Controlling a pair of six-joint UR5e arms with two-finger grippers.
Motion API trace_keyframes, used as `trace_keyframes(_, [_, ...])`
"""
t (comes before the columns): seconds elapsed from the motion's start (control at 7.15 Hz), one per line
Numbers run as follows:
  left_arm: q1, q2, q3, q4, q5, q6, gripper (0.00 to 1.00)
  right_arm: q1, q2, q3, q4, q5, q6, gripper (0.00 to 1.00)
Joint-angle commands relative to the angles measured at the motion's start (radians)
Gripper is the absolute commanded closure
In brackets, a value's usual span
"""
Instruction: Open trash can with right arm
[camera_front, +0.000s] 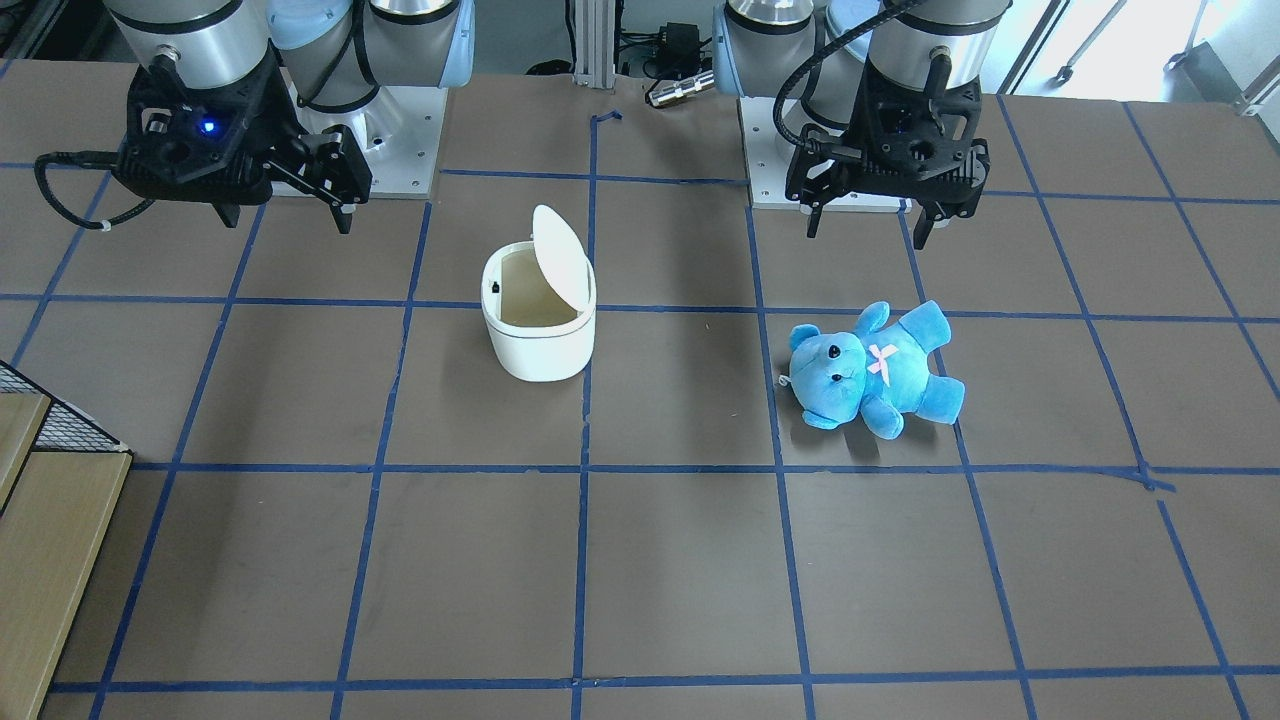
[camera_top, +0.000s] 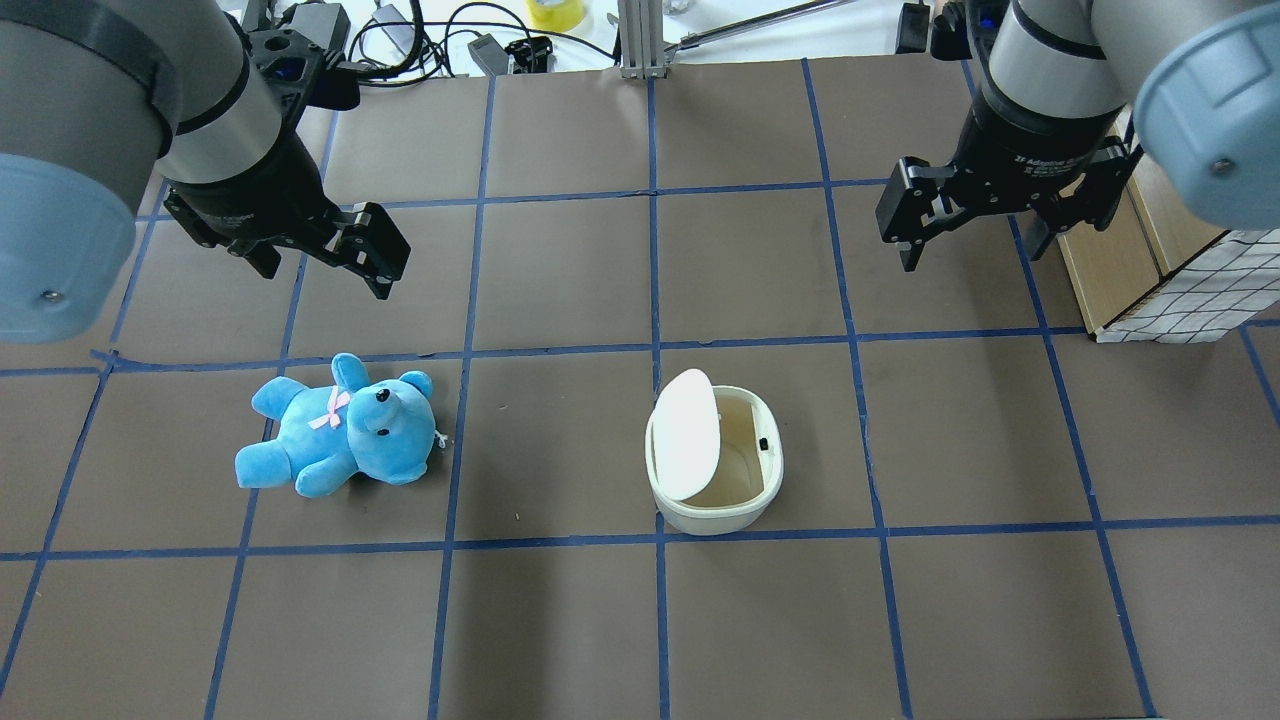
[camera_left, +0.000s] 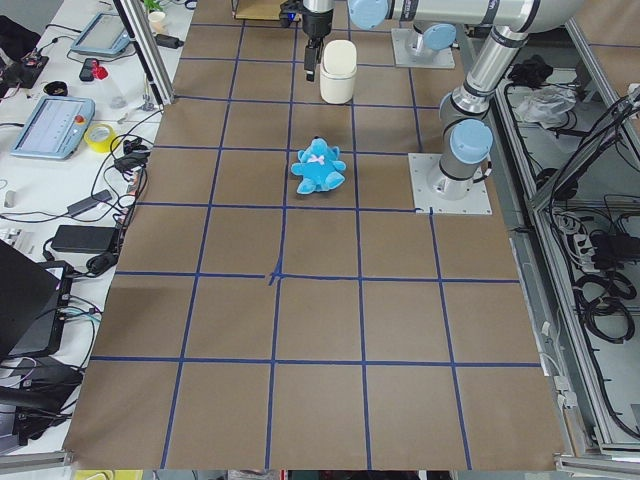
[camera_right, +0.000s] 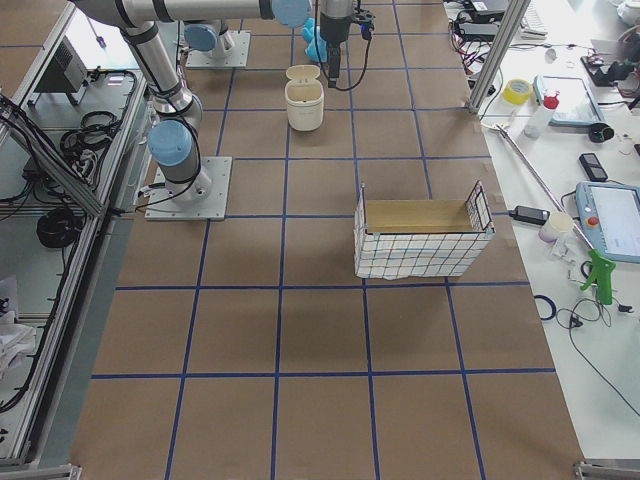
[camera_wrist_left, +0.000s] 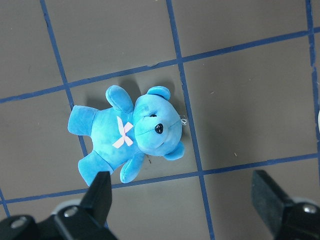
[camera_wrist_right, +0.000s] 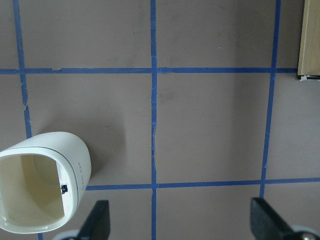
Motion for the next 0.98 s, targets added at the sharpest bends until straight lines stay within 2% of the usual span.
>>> trace_keyframes(0.0, [0.000, 0.000, 0.000, 0.000, 0.000, 0.000, 0.00, -0.020, -0.004, -0.001, -0.002, 0.064, -0.007, 0.00])
trace_keyframes(0.84, [0.000, 0.000, 0.000, 0.000, 0.000, 0.000, 0.00, -0.020, -0.007, -0.001, 0.001, 0.061, 0.002, 0.00])
